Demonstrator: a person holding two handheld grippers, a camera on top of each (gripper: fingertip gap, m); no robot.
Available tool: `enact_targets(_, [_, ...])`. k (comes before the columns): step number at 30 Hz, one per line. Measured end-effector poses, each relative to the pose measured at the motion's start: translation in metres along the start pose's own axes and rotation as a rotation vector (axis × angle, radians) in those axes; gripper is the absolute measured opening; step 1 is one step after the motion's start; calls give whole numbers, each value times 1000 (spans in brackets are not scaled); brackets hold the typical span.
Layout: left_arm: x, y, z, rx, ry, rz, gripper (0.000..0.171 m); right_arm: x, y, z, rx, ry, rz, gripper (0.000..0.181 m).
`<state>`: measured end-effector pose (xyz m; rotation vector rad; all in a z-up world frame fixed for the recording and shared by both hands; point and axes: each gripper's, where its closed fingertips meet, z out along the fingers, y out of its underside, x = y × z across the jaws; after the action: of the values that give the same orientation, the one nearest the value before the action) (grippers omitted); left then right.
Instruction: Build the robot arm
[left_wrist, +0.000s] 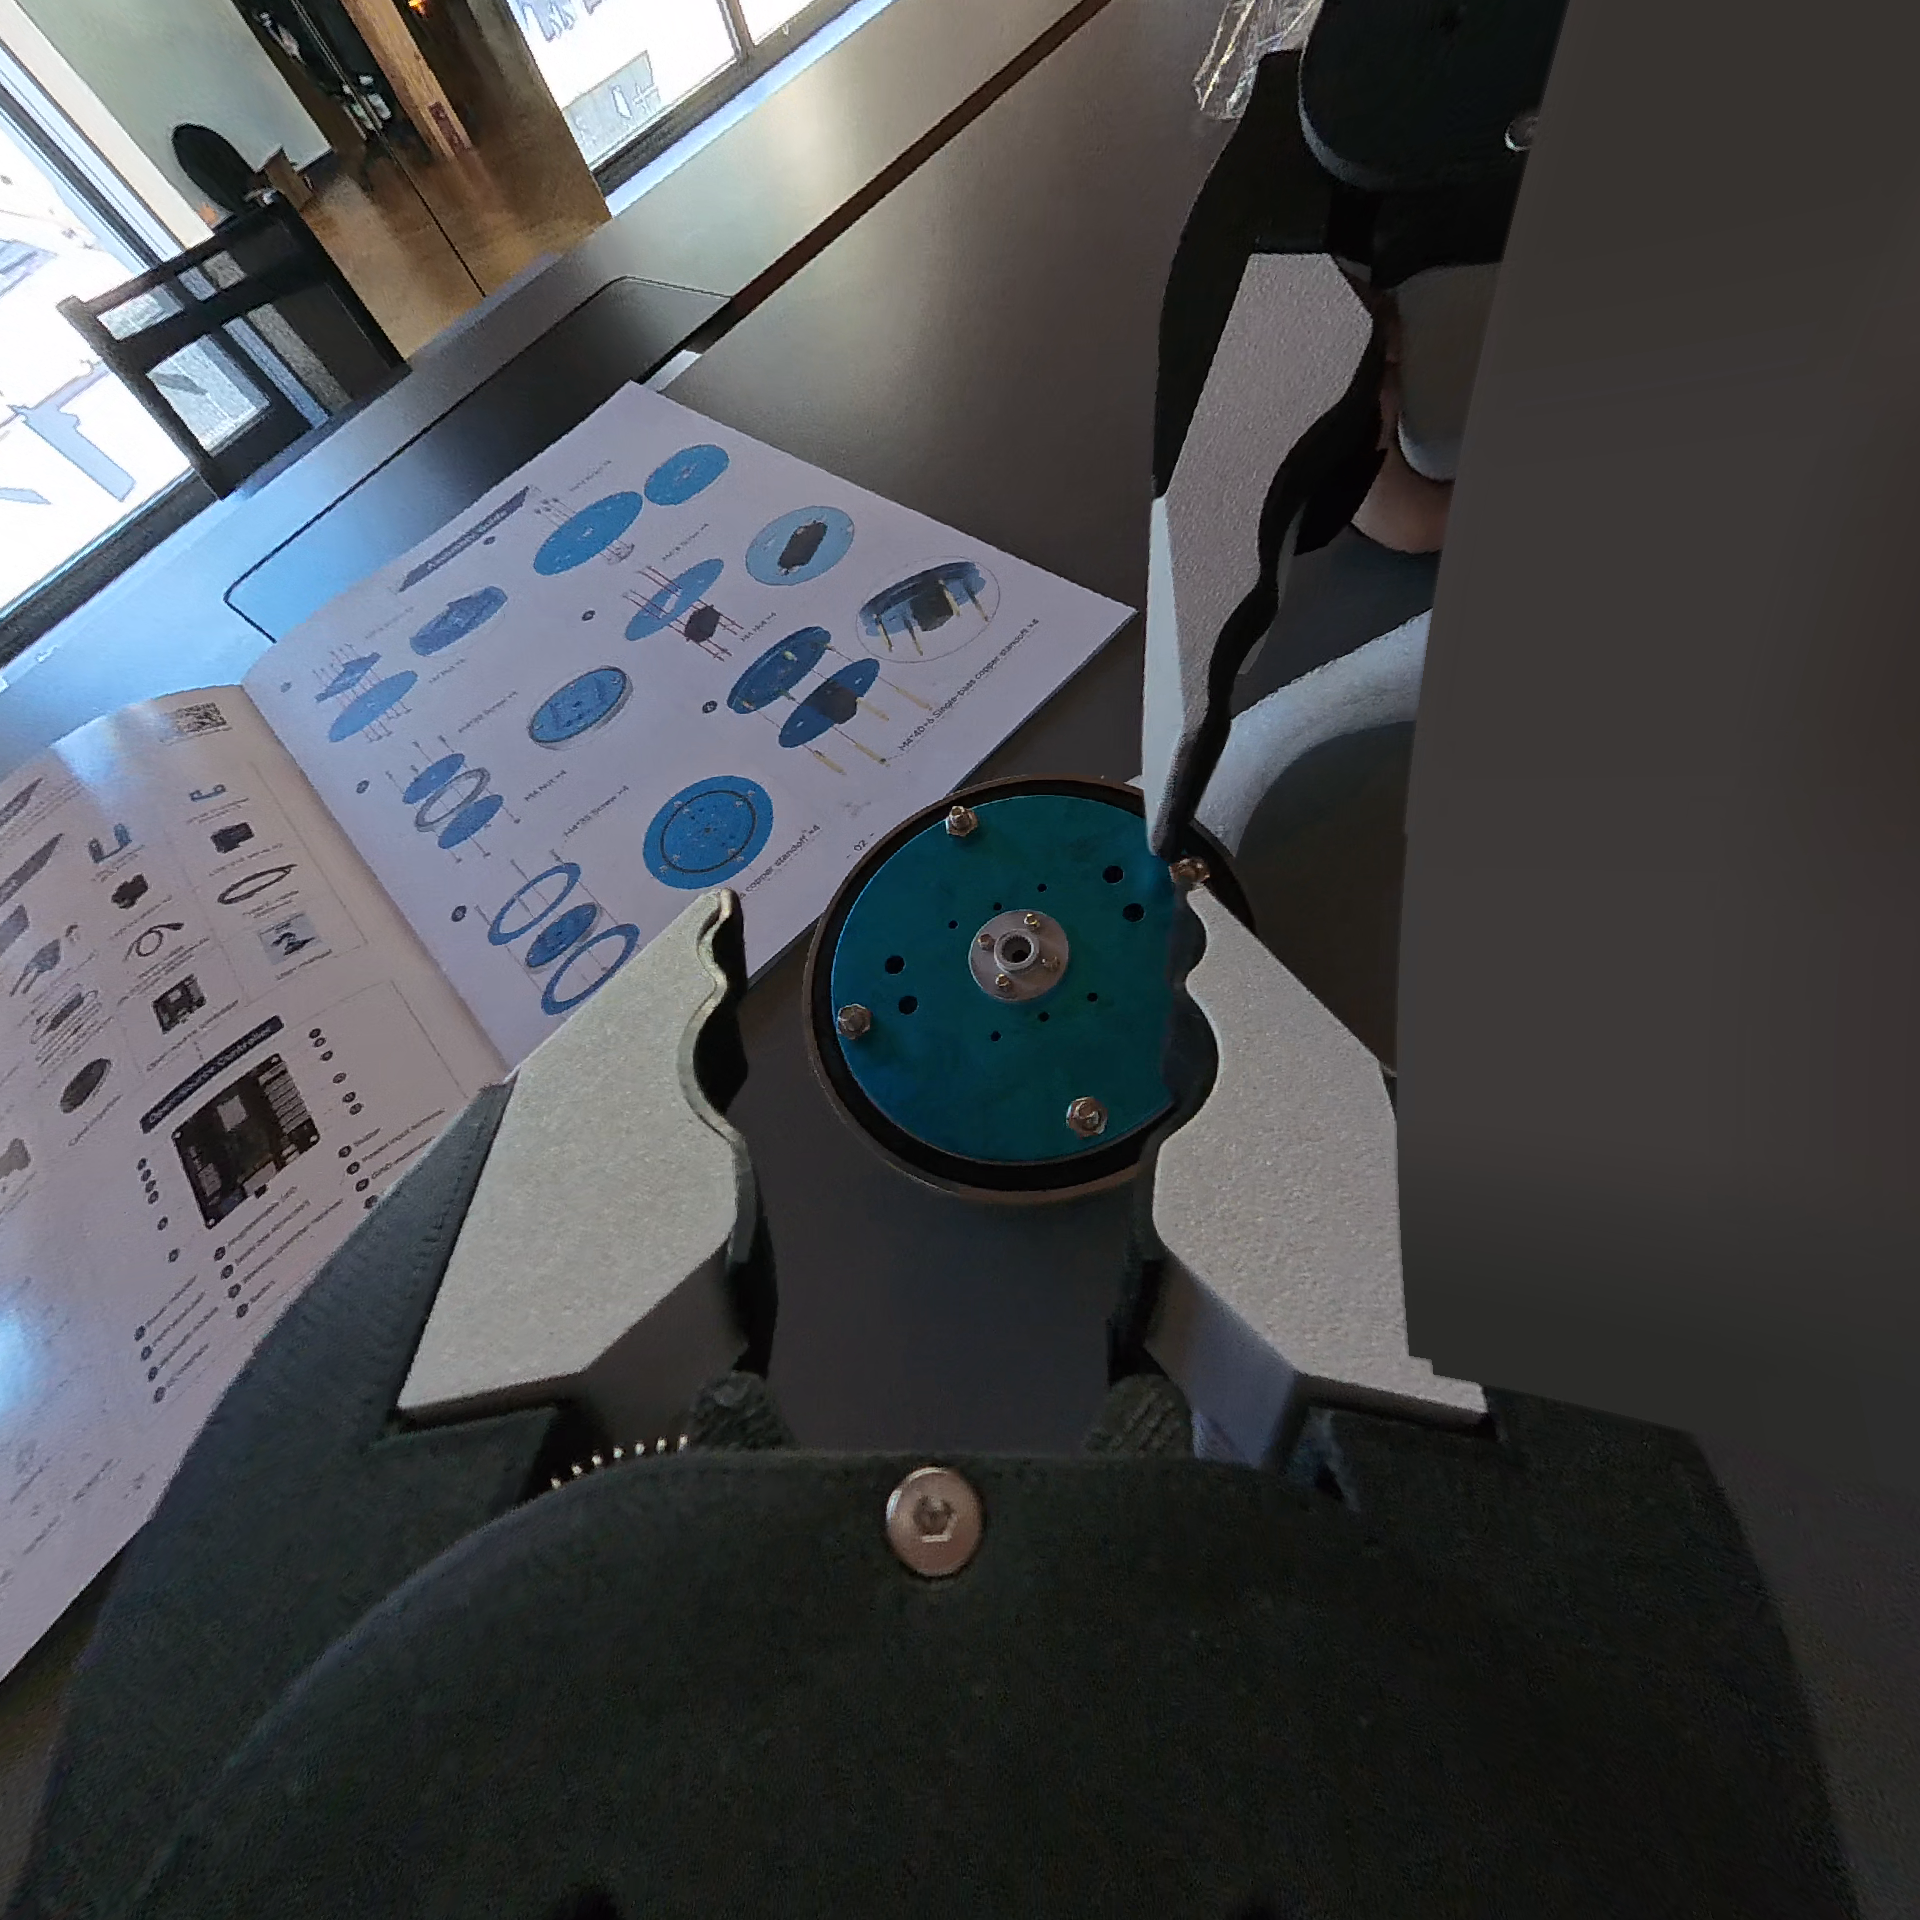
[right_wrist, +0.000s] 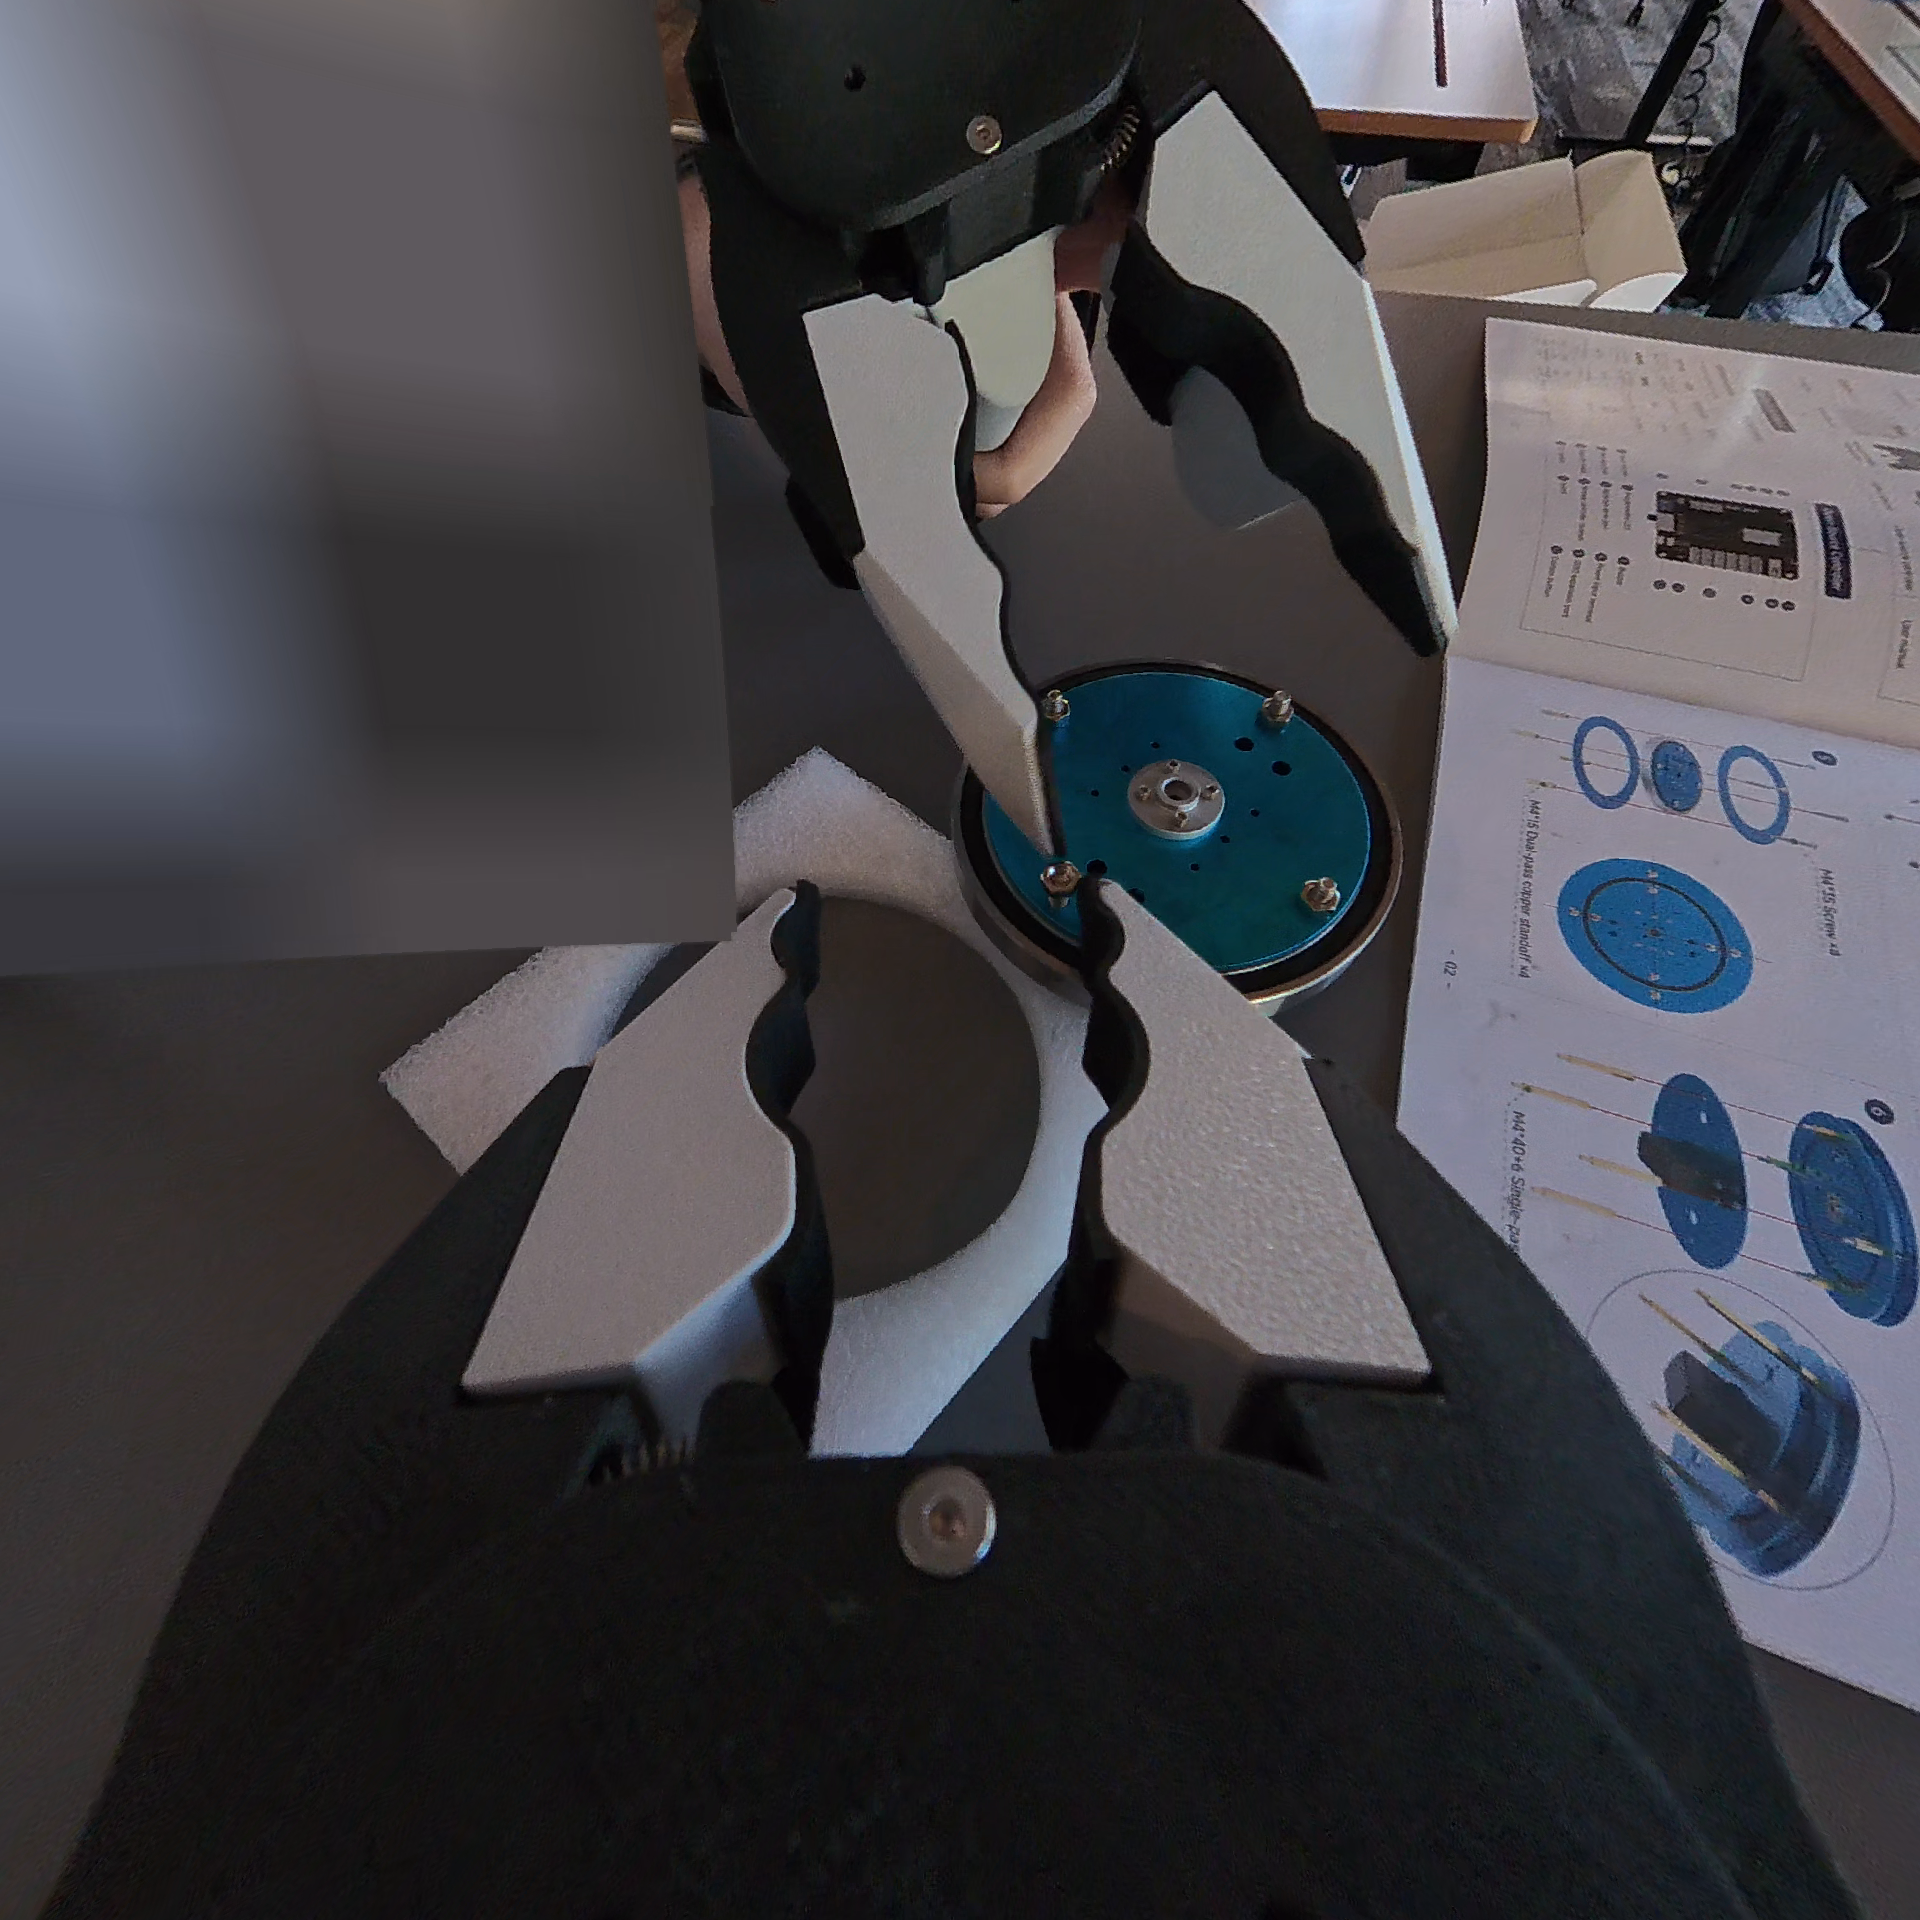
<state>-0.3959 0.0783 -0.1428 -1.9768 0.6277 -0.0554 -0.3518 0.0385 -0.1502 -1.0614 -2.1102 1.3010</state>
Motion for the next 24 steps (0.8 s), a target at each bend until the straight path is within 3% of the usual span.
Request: enact_targets(24, [5, -2, -1, 12, 33, 15, 78, 3, -3, -1, 18, 24, -22, 50])
